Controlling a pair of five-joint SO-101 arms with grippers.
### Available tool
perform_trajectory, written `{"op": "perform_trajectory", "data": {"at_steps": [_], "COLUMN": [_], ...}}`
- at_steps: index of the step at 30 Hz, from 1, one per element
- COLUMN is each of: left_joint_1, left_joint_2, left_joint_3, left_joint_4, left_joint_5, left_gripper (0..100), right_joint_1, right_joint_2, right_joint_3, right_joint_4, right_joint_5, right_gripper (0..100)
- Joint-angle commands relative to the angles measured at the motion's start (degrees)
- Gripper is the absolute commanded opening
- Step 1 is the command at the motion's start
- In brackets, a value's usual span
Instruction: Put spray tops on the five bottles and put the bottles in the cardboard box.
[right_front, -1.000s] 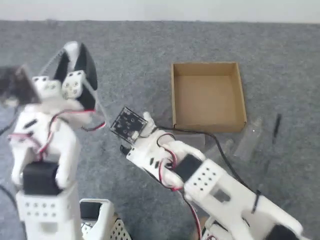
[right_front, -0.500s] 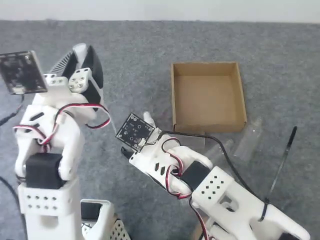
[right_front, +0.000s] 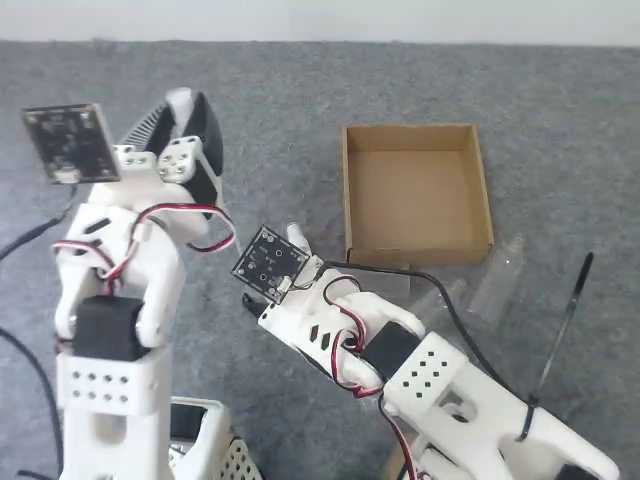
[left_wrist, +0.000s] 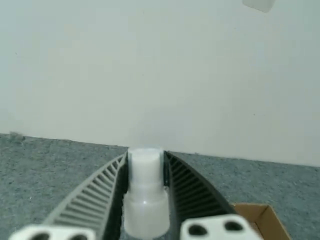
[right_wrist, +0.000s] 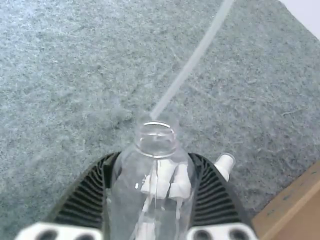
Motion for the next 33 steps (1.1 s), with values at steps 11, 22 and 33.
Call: {"op": "perform_trajectory", "data": {"at_steps": [11,22,33], "left_joint_1": [0.35,0.53,9.14], "left_joint_2": [-0.18,-0.18,-10.37], "left_joint_3": [5.41,5.32,5.67], "left_joint_4": [-3.43,5.89,14.33], "left_joint_5": [0.44,0.62,-0.88], "left_gripper": [1,1,1], "right_joint_1": [-0.22,0.04,4.35], "right_joint_2": [-3.21,-6.64,-8.13], "right_joint_3": [0.44,3.69,8.79], "right_joint_4": [-0.84,-1.36,-13.76], "right_joint_5": [-0.35,-0.79,-10.20], "right_gripper": [0.6,0.6,0.6]}}
